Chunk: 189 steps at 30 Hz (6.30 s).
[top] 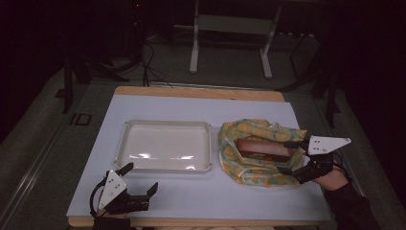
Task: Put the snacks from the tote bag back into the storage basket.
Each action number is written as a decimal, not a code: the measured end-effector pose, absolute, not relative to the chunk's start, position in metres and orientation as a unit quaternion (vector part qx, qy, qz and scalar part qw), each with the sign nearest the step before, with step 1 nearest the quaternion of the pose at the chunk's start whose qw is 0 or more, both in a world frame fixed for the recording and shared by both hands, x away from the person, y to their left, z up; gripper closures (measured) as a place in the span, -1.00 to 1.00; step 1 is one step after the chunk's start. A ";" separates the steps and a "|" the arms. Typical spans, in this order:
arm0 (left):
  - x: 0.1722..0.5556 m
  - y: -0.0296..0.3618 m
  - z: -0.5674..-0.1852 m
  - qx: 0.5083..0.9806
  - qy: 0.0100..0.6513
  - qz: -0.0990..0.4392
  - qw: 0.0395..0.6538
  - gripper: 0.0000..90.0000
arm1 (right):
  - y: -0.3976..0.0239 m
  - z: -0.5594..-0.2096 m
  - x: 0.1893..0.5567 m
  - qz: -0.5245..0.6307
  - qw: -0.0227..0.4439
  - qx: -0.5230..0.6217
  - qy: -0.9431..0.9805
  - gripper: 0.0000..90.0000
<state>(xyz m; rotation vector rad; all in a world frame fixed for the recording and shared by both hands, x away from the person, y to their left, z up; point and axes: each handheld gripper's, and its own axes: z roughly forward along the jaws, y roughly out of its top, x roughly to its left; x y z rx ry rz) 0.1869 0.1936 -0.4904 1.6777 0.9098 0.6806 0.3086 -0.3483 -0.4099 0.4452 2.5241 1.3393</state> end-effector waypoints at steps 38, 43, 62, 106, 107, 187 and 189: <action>0.189 0.195 -0.490 0.699 0.381 0.281 0.536 -1.00 | -0.345 -0.411 0.381 0.332 0.097 0.158 0.925 -0.53; 0.189 0.195 -0.490 0.699 0.381 0.280 0.536 -1.00 | -0.343 -0.419 0.387 0.297 0.092 0.155 0.938 -0.50; 0.190 0.195 -0.491 0.697 0.382 0.274 0.541 -1.00 | -0.326 -0.446 0.406 0.194 0.079 0.125 0.970 -0.39; 0.191 0.194 -0.491 0.700 0.381 0.275 0.538 -1.00 | -0.314 -0.444 0.412 0.122 0.078 0.067 0.987 -0.05; 0.191 0.194 -0.491 0.700 0.380 0.276 0.539 -1.00 | -0.314 -0.442 0.412 0.124 0.079 0.068 0.987 -0.05; 0.188 0.190 -0.491 0.713 0.363 0.277 0.532 -1.00 | -0.174 -0.330 0.410 0.173 0.118 -0.029 0.977 -0.05; 0.188 0.191 -0.491 0.713 0.362 0.276 0.532 -1.00 | -0.169 -0.330 0.410 0.175 0.117 -0.034 0.977 -0.05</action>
